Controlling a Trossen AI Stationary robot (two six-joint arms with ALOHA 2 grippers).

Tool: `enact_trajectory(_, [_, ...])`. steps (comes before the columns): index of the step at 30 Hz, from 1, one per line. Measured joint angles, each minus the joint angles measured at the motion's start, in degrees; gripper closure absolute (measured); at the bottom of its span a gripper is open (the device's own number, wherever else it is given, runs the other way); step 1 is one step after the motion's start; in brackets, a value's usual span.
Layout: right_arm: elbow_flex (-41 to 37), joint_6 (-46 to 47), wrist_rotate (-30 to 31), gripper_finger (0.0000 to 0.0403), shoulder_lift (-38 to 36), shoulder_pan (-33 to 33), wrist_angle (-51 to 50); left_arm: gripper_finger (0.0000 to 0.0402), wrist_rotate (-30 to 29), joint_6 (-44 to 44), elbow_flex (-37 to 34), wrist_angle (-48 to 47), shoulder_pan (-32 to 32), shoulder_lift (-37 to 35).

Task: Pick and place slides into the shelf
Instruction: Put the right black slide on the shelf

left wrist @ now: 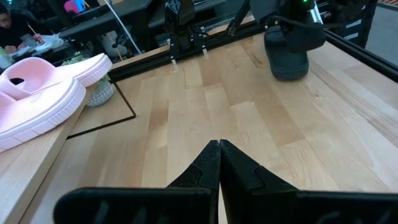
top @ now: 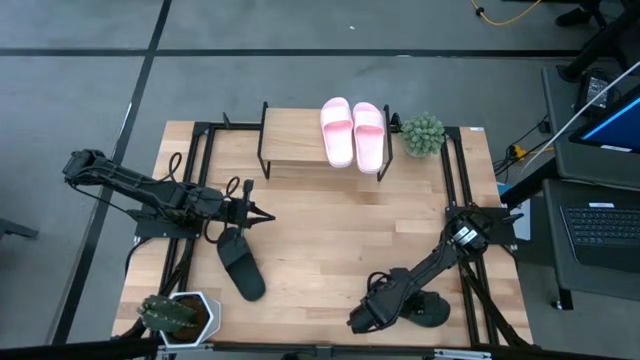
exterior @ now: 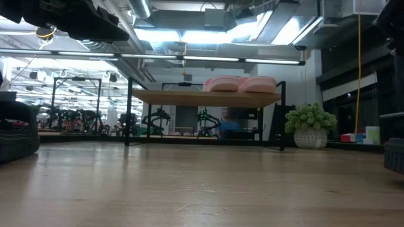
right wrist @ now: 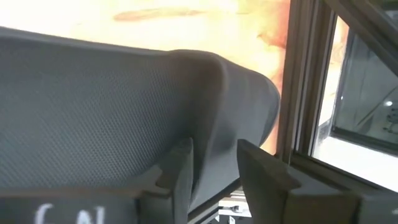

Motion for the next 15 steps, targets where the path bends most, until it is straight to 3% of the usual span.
enact_trajectory(11, [0.0,-0.35,-0.22,0.0382,0.0,0.04,-0.19,0.0401,0.0,0.0,0.0,0.02,0.01,0.0])
enact_trajectory(15, [0.0,-1.15,-0.21,0.0393,-0.01,0.04,-0.17,0.0401,0.0,0.0,0.01,0.02,0.0,0.01])
